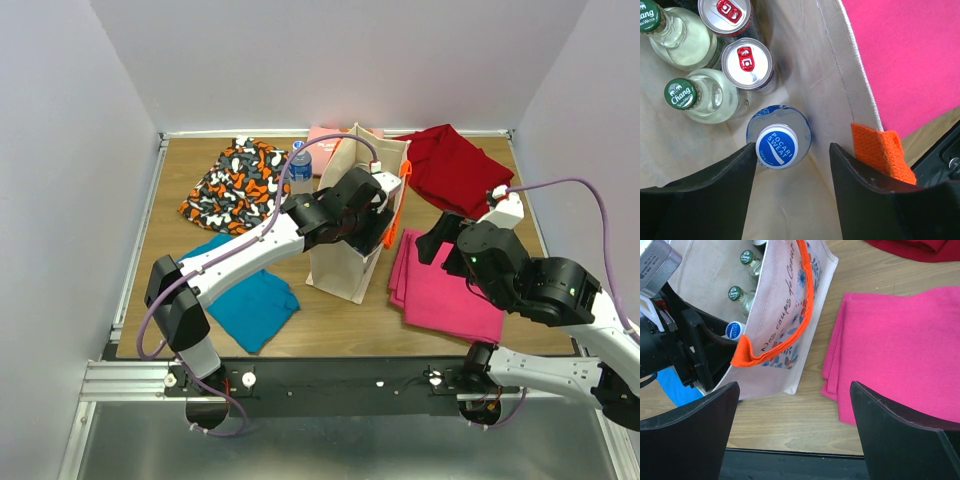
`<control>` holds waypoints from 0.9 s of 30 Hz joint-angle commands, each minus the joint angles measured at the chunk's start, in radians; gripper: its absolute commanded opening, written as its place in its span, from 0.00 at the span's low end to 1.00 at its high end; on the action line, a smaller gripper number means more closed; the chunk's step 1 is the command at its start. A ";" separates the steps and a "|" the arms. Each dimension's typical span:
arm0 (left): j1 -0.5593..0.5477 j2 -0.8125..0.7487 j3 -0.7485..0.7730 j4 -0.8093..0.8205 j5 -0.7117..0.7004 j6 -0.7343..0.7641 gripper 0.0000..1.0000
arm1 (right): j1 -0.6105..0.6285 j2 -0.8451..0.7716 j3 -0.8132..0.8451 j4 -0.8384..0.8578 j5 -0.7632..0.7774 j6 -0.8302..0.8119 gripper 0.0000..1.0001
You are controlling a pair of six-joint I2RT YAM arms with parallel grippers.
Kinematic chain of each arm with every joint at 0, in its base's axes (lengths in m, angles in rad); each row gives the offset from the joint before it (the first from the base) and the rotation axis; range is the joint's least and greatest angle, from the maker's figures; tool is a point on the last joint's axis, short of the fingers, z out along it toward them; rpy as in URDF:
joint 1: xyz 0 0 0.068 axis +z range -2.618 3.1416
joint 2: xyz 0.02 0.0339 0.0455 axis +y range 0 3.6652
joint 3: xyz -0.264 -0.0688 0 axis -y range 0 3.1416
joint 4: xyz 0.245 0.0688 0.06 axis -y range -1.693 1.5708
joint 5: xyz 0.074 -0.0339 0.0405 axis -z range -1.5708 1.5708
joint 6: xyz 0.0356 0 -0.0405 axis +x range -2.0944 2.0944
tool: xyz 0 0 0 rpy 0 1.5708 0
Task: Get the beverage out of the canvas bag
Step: Take out the drink from the canvas bag.
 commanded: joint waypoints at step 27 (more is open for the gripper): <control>-0.016 0.001 0.081 -0.072 0.008 0.021 0.00 | 0.007 -0.023 -0.027 -0.019 0.025 0.026 1.00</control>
